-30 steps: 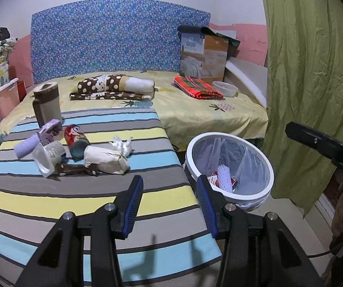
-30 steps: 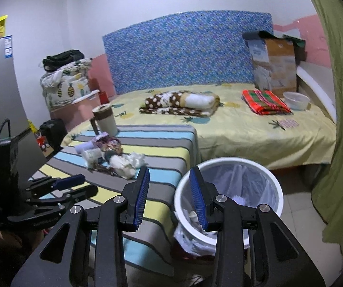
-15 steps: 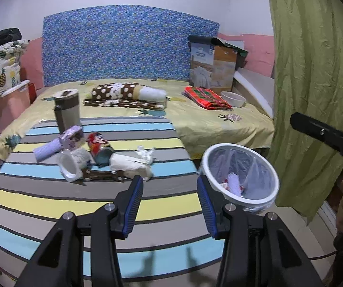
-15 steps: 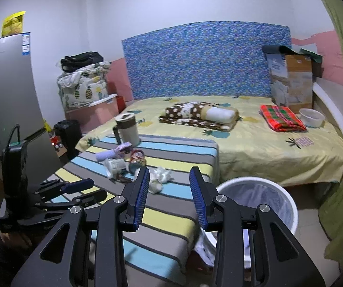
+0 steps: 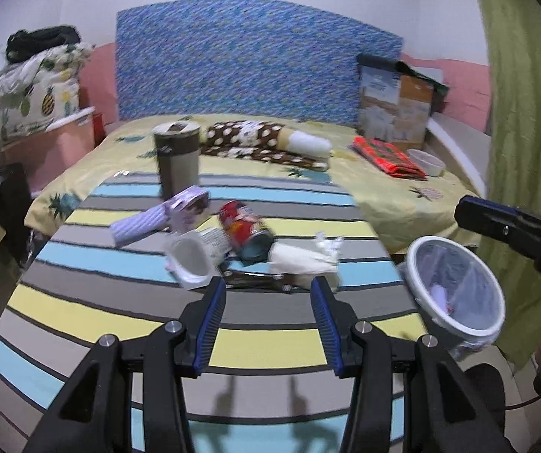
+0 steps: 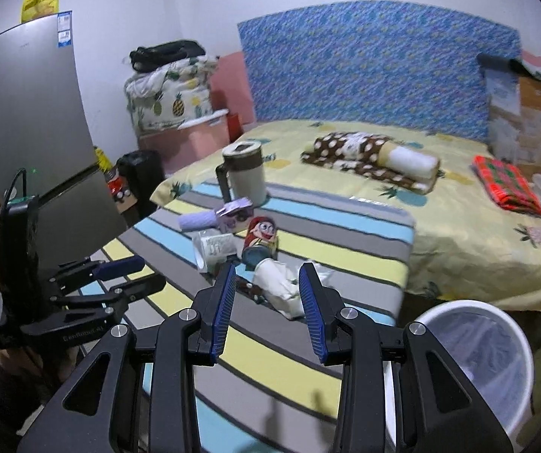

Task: Collect trash

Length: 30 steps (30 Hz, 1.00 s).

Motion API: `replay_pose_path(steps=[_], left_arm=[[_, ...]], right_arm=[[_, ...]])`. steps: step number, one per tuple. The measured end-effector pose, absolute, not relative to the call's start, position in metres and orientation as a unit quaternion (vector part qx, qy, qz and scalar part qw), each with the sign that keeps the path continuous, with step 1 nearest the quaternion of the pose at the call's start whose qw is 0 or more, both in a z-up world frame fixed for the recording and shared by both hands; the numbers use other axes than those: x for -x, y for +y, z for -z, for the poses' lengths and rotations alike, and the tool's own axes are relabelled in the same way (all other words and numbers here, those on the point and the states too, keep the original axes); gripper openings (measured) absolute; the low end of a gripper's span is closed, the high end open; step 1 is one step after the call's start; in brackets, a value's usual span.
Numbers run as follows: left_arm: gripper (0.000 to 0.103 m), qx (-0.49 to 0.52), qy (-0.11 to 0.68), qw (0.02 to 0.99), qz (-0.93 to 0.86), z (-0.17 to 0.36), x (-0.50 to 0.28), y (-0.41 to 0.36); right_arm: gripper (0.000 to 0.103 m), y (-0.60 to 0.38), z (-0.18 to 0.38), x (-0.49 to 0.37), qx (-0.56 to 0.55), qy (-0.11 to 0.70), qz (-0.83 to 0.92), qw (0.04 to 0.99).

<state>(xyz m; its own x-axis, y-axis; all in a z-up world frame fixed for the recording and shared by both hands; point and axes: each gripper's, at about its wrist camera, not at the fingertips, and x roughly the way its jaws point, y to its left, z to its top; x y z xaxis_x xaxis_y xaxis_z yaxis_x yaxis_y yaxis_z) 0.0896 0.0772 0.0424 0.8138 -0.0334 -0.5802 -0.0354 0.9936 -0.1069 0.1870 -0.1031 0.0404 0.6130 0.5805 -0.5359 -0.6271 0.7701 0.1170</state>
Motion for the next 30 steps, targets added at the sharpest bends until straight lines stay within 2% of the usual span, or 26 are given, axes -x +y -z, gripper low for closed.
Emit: replay_pose_path(steps=[6,11,15,24,27,30], left_arm=[[0.049,0.079,0.324,0.943,-0.024,-0.023,-0.109,0.102],[0.055,0.107,0.335,0.936,-0.029,-0.01,-0.127,0.117],[0.055,0.129,0.341,0.931,-0.033,0.001,-0.142,0.126],[0.054,0.151,0.352,0.923,-0.037,0.018,-0.175,0.129],[0.049,0.155,0.351,0.923,-0.037,0.021,-0.183,0.13],[0.035,0.165,0.359,0.918,-0.034,0.026,-0.189,0.133]], right_arm=[[0.037,-0.088,-0.018,-0.216,0.034,0.322,-0.348,0.88],[0.041,-0.083,-0.006,-0.232,0.031,0.342,-0.348,0.873],[0.055,-0.075,-0.001,-0.241,0.039,0.347,-0.347,0.87],[0.056,-0.064,0.007,-0.262,0.045,0.358,-0.35,0.864],[0.056,-0.058,0.01,-0.268,0.05,0.363,-0.354,0.86],[0.056,-0.051,0.014,-0.273,0.056,0.369,-0.356,0.857]])
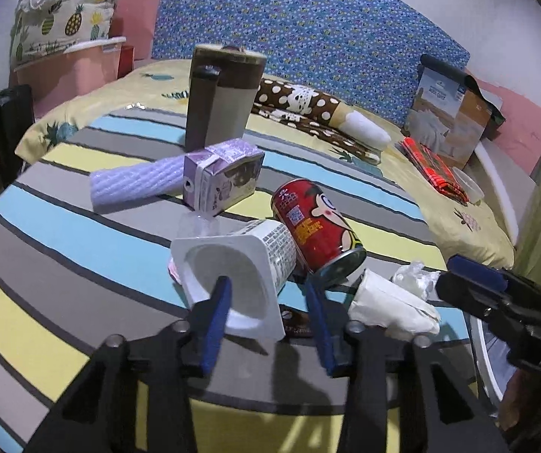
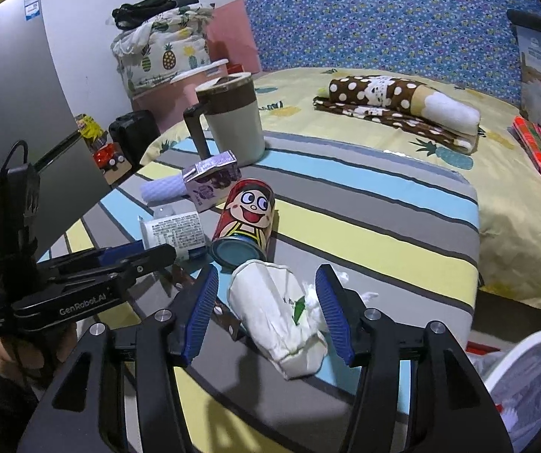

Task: Collect trash

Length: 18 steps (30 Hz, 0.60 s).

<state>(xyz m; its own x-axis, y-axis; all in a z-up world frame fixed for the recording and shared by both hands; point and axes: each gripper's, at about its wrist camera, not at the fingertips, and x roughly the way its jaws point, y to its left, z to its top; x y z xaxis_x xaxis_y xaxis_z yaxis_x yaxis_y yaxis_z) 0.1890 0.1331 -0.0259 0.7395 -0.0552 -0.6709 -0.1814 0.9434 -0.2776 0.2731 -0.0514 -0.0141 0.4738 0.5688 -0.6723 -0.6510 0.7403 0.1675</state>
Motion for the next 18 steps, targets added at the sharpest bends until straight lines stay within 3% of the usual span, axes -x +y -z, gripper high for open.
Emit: replay_pose_path(steps=[2,5,18], left_arm=[[0.02,0.166,0.367,0.915,-0.033,0.03,-0.192,0.134],[0.011,0.173,0.37,0.912,-0.03,0.032,-0.19,0.135],[0.01,0.176,0.35,0.92,-0.031,0.024,-0.163,0.145]], right_arm=[[0.056,-0.047,0.016,-0.277,0.059,0.372,-0.357,0.855],[0.056,-0.043,0.018,-0.281,0.061,0.377,-0.36,0.851],[0.056,-0.026,0.026,-0.288,0.092,0.39,-0.381,0.833]])
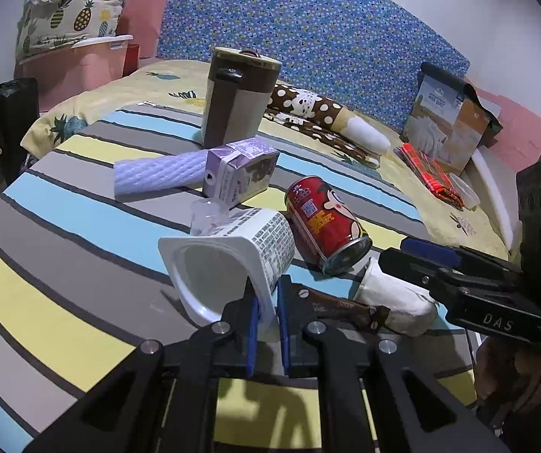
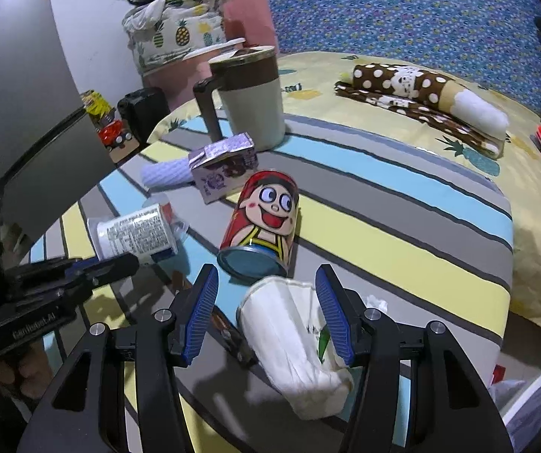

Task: Collect trash

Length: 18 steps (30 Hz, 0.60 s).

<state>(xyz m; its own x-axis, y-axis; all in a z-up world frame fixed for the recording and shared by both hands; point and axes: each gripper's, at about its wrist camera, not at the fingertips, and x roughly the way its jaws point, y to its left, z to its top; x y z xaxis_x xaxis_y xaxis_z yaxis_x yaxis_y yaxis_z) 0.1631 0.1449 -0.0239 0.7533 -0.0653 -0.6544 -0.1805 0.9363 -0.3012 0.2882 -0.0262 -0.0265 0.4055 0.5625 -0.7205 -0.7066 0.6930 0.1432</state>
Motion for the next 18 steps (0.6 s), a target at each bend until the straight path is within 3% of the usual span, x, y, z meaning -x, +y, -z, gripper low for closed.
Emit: replay_pose_path(steps=[9,12,18], left_arm=[[0.01,0.175,0.354,0.918,-0.022,0.028,-0.164,0.143],[0.01,0.171,0.354,0.919,-0.021,0.026,-0.162,0.14],[0.01,0.165,0.35,0.922,-0.019,0.019,-0.154,0.134]], right_arm=[[0.055,-0.031,0.045,-0.282,0.166,0.42,-0.37,0.812],[0.032,-0.033,0.041,-0.277,0.168,0.416,-0.364,0.817],[0.026,-0.046,0.032,-0.271,0.139,0.403,-0.354,0.832]])
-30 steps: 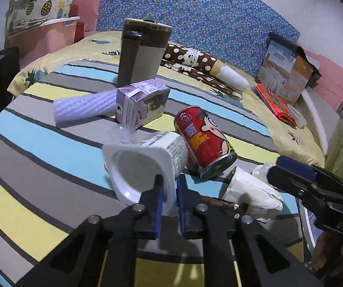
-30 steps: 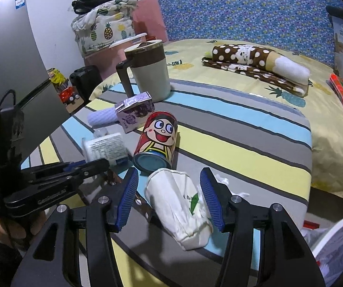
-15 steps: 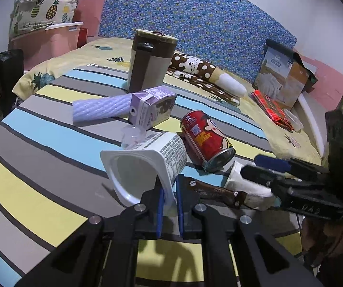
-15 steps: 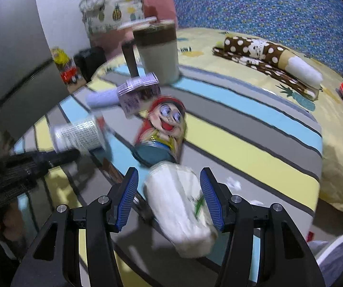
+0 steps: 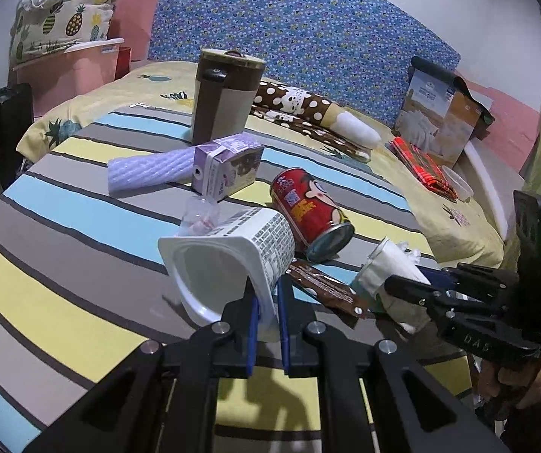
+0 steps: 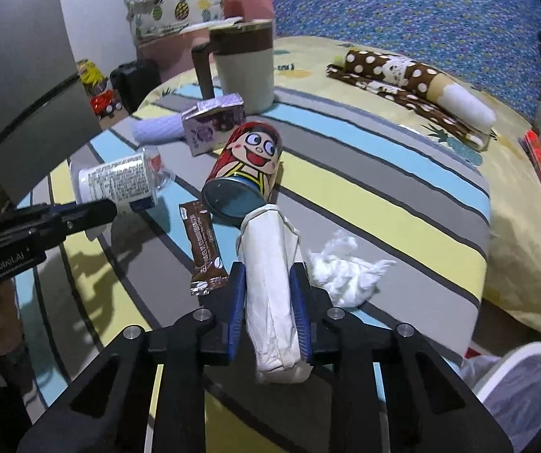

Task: Collect trash
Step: 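Close the right tool on the white tissue while the left tool grips the yogurt cup, then carry the tissue and yogurt cup over the white bin with both tools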

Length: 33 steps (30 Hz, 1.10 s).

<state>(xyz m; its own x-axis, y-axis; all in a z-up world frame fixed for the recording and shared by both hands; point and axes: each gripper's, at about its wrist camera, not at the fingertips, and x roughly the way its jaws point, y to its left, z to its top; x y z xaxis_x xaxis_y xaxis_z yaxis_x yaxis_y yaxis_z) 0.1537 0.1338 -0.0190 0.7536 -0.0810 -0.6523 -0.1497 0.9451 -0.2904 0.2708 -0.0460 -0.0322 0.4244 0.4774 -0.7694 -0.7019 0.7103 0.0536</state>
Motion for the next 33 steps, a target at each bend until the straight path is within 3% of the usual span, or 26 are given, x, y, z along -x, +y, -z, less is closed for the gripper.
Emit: replay_pose_path(steps=[14,33], left_arm=[[0.01,0.136,0.345,0.928,0.028,-0.005,-0.13,0.081],[0.01,0.076,0.354,0.92,0.15,-0.02,-0.136,-0.039]], right_arm=[[0.026,-0.093,-0.001,-0.228,0.046,0.364,-0.362,0.857],[0.026,-0.199,-0.001,-0.209,-0.017,0.357,-0.248,0.9]])
